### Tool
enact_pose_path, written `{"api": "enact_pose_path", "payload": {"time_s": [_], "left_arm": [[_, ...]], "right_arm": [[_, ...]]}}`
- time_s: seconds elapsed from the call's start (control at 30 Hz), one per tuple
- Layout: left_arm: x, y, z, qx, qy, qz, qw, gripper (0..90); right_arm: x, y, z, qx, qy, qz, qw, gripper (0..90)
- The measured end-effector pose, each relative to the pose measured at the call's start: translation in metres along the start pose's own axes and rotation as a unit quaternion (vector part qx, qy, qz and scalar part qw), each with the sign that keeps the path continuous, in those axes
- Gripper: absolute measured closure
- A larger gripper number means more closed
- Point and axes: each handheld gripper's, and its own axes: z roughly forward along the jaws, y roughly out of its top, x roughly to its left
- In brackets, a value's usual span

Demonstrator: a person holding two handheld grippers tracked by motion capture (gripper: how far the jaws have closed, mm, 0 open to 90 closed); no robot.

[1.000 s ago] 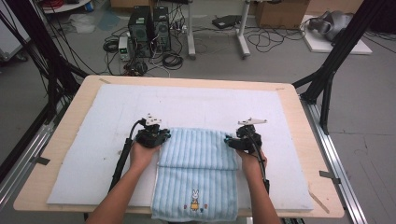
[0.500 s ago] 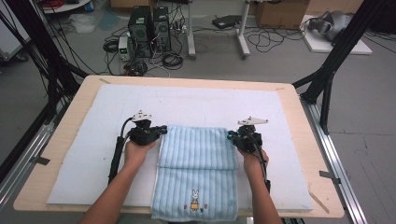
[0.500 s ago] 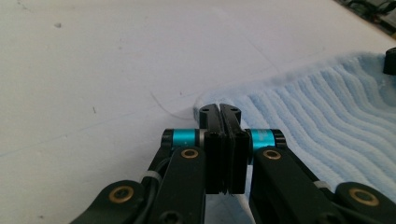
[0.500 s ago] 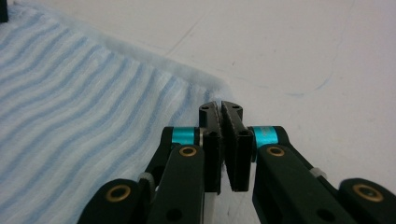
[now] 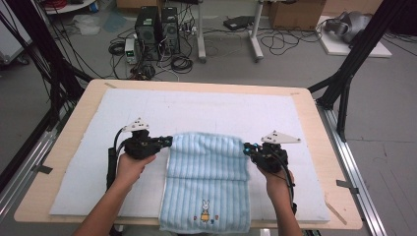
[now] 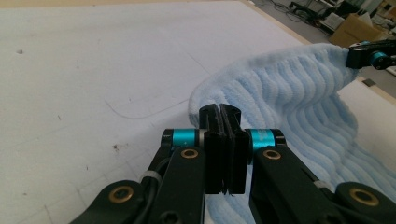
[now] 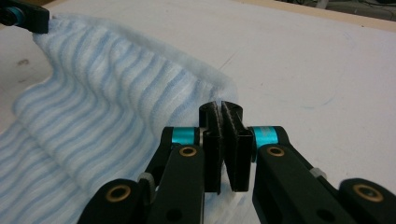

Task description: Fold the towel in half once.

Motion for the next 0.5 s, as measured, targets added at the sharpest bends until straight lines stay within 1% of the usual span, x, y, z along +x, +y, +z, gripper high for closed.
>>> {"api": "enact_pose_path", "payload": {"time_s": [0.1,0.17,0.2,0.23,0.27,0.3,0.37,0.4,0.43,0.5], "left_arm": [[-0.003,-0.003,-0.007,-0.002,-0.014,-0.006,0.9999,88.1],[-0.006,-0.007,-0.012,0.002,-0.02,0.0,0.9998,88.1],[-0.008,-0.008,-0.015,0.009,-0.022,0.004,0.9997,88.1],[-0.01,-0.011,-0.018,0.006,-0.023,0.008,0.9997,88.0],[-0.011,-0.015,-0.02,0.0,-0.029,0.003,0.9996,88.0],[-0.013,-0.019,-0.021,0.002,-0.034,0.001,0.9994,88.0],[-0.016,-0.026,-0.023,0.013,-0.035,0.009,0.9992,88.0],[-0.018,-0.029,-0.023,0.011,-0.038,0.006,0.9992,88.0],[-0.019,-0.033,-0.024,0.015,-0.04,0.005,0.9991,88.0],[-0.02,-0.039,-0.025,0.024,-0.039,0.01,0.9989,88.0]], "right_arm": [[0.003,-0.004,-0.011,-0.005,0.008,0.005,0.9999,86.8],[0.005,-0.007,-0.017,-0.008,0.013,0.003,0.9999,86.8],[0.007,-0.009,-0.02,-0.009,0.018,0.005,0.9998,86.8],[0.008,-0.011,-0.023,-0.007,0.023,0.006,0.9997,86.8],[0.009,-0.013,-0.025,-0.003,0.026,0.005,0.9996,86.7],[0.01,-0.016,-0.027,-0.001,0.03,0.008,0.9995,86.7],[0.012,-0.022,-0.028,0.009,0.031,0.004,0.9995,86.6],[0.012,-0.025,-0.028,0.013,0.033,0.006,0.9993,86.6],[0.013,-0.027,-0.029,0.014,0.035,0.004,0.9993,86.5],[0.015,-0.032,-0.03,0.02,0.034,0.002,0.9992,86.5]]}}
